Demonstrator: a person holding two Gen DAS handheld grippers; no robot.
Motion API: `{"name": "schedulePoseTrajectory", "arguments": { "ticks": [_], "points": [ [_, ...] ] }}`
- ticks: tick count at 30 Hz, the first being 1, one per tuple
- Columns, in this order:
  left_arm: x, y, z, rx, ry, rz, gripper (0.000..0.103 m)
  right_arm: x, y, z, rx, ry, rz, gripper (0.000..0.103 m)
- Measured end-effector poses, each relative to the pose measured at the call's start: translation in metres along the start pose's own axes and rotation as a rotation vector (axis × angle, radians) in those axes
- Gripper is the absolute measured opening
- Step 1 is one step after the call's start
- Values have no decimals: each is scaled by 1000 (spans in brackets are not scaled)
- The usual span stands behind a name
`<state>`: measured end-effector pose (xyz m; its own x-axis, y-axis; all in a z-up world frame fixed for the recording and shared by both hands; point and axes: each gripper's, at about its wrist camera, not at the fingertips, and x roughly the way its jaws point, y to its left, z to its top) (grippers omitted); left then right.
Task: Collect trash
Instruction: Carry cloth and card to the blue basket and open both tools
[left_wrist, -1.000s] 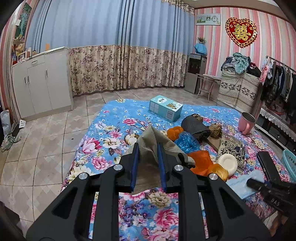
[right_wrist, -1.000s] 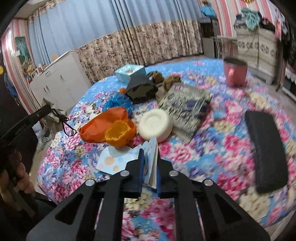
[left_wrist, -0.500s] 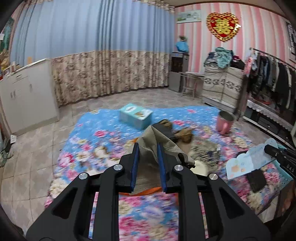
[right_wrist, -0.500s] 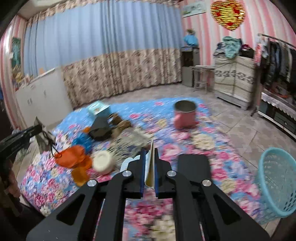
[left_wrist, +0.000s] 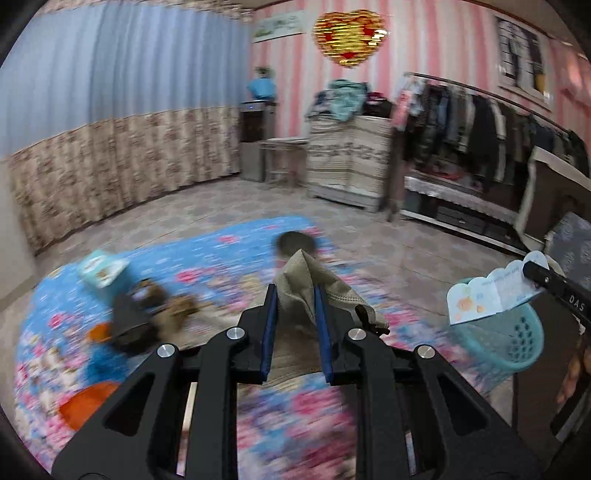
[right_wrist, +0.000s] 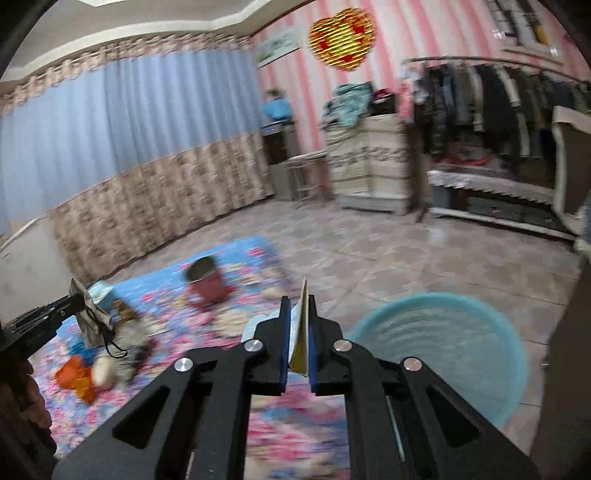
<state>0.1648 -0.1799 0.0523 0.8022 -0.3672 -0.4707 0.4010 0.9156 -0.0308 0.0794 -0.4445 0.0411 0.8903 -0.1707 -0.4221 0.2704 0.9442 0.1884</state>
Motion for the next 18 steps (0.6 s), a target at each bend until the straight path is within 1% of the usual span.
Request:
{"name": "schedulePoseTrajectory", "arguments": {
  "ticks": [4, 7, 9, 11, 13, 16, 18],
  "points": [
    [28, -66, 8, 59, 5, -118, 19, -10, -45, 6, 14, -15, -104, 8],
    [52, -116, 7, 102, 59, -235, 19, -15, -75, 6, 18, -19, -185, 8],
    [62, -141, 5, 135, 63, -269, 19, -20, -89, 4, 23, -25, -233, 8],
    [77, -171, 2, 161, 83, -323, 19, -25, -112, 1, 70, -27, -262, 8],
    [91, -198, -3, 184, 99, -353, 19, -25, -127, -3, 98, -18, -286, 8],
    [105, -236, -12, 245, 79, -358, 19, -23, -145, -9, 120, -3, -317, 8],
    [119, -253, -16, 267, 86, -362, 19, -24, -152, -12, 129, 3, -332, 8]
  ]
}}
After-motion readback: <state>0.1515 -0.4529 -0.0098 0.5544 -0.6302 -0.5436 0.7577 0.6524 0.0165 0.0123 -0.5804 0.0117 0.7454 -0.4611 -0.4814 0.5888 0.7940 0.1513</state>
